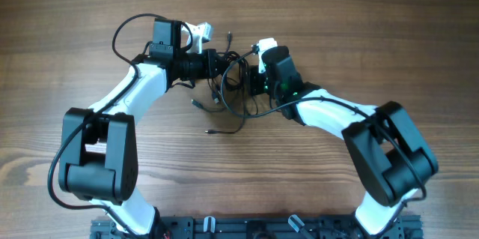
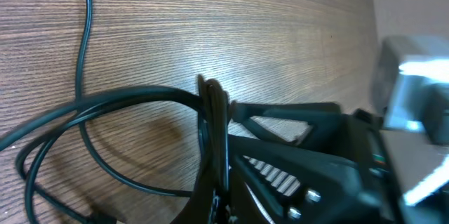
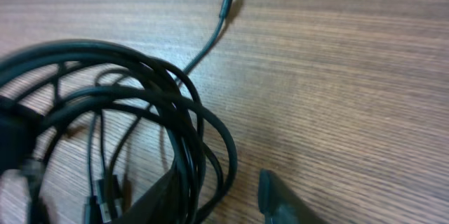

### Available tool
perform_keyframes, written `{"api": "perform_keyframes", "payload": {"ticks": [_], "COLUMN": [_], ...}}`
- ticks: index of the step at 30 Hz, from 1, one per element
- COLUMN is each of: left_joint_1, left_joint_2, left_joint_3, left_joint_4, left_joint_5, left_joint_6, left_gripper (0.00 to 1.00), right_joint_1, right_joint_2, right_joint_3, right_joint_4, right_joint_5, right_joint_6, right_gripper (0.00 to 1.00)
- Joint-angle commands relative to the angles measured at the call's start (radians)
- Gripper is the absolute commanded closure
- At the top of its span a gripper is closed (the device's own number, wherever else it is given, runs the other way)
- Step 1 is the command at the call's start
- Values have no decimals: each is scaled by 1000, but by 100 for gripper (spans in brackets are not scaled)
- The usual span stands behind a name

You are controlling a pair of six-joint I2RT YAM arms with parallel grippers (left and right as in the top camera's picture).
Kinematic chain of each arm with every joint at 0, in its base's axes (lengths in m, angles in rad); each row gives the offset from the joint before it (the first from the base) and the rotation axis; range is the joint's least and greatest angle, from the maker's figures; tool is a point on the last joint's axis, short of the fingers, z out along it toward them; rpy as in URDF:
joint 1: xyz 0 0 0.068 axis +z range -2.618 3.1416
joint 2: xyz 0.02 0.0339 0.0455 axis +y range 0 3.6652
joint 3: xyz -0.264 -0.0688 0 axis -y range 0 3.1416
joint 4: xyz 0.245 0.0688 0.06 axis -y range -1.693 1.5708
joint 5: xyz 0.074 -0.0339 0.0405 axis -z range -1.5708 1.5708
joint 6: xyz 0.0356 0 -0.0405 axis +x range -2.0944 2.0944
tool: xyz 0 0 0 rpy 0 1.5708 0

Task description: Untangle cables

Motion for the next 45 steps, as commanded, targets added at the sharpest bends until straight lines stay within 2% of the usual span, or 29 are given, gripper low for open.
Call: {"api": "perform_keyframes", "payload": {"ticks": [1, 7, 10, 17, 19, 20, 21, 25, 32, 45], "left_joint_1": [-14, -32, -32, -43, -45, -47, -49, -56, -57, -76], "left_joint_2": [8, 8, 8, 8, 8, 8, 8, 10, 61, 96], "left_joint_3": [1, 1, 1, 1, 1, 1, 1, 1, 1, 1], "left_joint_4": [-1, -4, -8, -8, -9, -11, -12, -13, 5, 39], "left_joint_5": [-20, -52, -99, -129, -138, -147, -156, -197, -204, -205], "left_joint_6": [-26, -31, -60, -60, -60, -60, -60, -60, -102, -101], "left_gripper": [96, 96, 96, 96, 96, 96, 96, 96, 95, 92], "right_joint_1": [6, 6, 6, 6, 6, 6, 6, 6, 7, 57], "right_joint_2": [45, 45, 45, 84, 91, 91, 90, 93, 110, 128], "right_joint_3": [10, 10, 10, 10, 10, 10, 10, 10, 10, 10], "right_joint_4": [6, 13, 13, 37, 47, 47, 47, 46, 58, 83], "right_joint_5": [10, 10, 10, 10, 9, 3, -17, -31, 4, 19], "right_joint_6": [2, 2, 11, 10, 16, 57, 95, 108, 102, -84], "right_gripper": [67, 65, 74, 76, 75, 69, 67, 73, 73, 75]}}
